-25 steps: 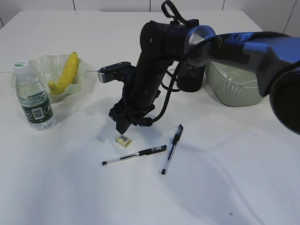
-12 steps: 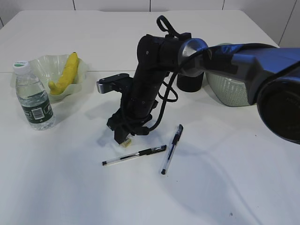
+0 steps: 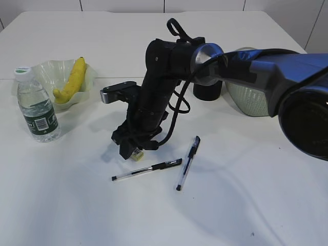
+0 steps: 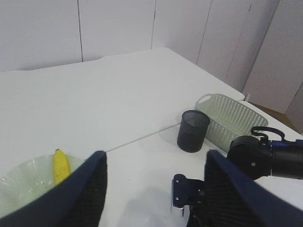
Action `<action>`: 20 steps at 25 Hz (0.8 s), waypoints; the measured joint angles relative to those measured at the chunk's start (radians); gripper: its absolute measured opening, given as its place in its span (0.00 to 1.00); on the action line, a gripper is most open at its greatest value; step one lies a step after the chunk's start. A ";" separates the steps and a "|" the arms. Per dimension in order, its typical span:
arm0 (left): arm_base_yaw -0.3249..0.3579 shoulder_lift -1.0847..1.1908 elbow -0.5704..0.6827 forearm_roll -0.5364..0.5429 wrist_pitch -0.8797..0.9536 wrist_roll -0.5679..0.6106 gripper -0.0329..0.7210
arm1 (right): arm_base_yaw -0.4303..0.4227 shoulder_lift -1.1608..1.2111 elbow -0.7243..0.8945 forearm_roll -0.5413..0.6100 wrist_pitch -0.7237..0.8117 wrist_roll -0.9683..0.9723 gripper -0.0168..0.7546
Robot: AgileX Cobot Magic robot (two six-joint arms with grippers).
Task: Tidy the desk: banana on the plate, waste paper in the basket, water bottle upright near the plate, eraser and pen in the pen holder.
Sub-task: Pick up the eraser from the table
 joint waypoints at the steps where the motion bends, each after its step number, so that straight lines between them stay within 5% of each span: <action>1: 0.000 0.000 0.000 0.000 0.000 0.000 0.64 | 0.000 0.000 0.000 0.000 0.000 0.000 0.53; 20: 0.000 0.000 0.000 0.000 0.000 -0.004 0.64 | 0.000 0.000 0.000 -0.020 -0.022 0.000 0.53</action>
